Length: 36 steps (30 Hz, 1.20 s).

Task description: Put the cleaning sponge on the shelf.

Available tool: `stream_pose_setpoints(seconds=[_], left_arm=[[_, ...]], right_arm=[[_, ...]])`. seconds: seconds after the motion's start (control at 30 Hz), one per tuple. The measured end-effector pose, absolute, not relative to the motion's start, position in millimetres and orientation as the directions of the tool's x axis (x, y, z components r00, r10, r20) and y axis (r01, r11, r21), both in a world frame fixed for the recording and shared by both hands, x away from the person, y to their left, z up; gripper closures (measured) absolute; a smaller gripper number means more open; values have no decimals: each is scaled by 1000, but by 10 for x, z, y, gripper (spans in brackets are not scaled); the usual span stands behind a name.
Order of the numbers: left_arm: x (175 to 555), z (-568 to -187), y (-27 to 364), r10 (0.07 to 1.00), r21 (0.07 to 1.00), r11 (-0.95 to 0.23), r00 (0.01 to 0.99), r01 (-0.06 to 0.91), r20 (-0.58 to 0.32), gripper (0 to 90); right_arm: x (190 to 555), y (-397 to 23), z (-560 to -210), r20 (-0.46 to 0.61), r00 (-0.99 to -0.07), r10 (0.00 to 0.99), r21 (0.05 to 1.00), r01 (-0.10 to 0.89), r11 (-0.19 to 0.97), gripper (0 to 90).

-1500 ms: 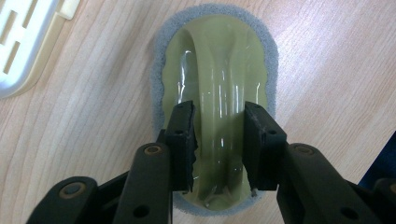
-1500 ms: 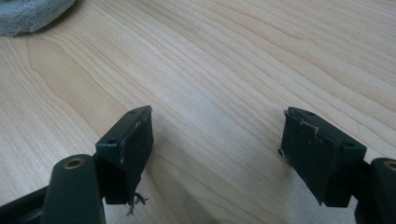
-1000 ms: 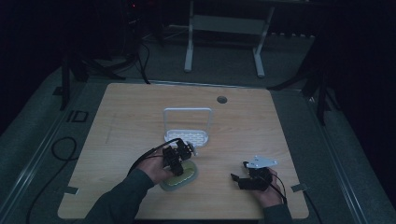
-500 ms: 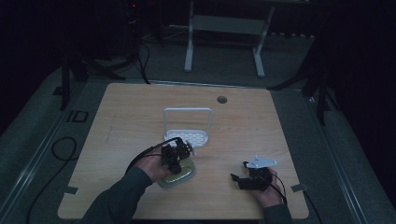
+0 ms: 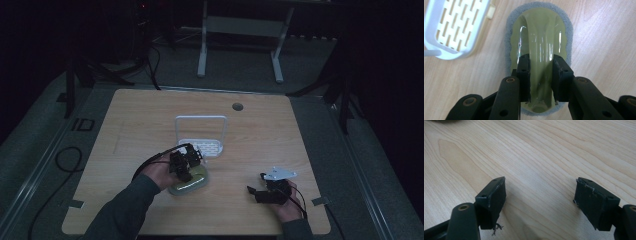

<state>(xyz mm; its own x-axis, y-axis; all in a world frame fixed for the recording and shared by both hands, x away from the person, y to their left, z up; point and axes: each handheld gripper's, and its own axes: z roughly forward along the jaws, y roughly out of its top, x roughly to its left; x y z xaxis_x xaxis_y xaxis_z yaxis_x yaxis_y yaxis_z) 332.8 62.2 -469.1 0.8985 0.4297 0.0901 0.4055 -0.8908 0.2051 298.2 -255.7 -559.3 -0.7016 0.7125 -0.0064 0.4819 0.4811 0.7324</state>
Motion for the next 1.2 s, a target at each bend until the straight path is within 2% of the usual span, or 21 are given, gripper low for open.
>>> stream_pose_setpoints(seconds=[0.47,1.2], left_arm=[[3403,-4668,685,396,239,-902,909,358,133,713],[3540,-4520,614,318,214,-938,923,273,216,713]], right_arm=[[2983,-2557,-5593,-7,-701,713,732,482,481,247],[2982,-2556,-5593,-6,-701,713,733,482,480,247]])
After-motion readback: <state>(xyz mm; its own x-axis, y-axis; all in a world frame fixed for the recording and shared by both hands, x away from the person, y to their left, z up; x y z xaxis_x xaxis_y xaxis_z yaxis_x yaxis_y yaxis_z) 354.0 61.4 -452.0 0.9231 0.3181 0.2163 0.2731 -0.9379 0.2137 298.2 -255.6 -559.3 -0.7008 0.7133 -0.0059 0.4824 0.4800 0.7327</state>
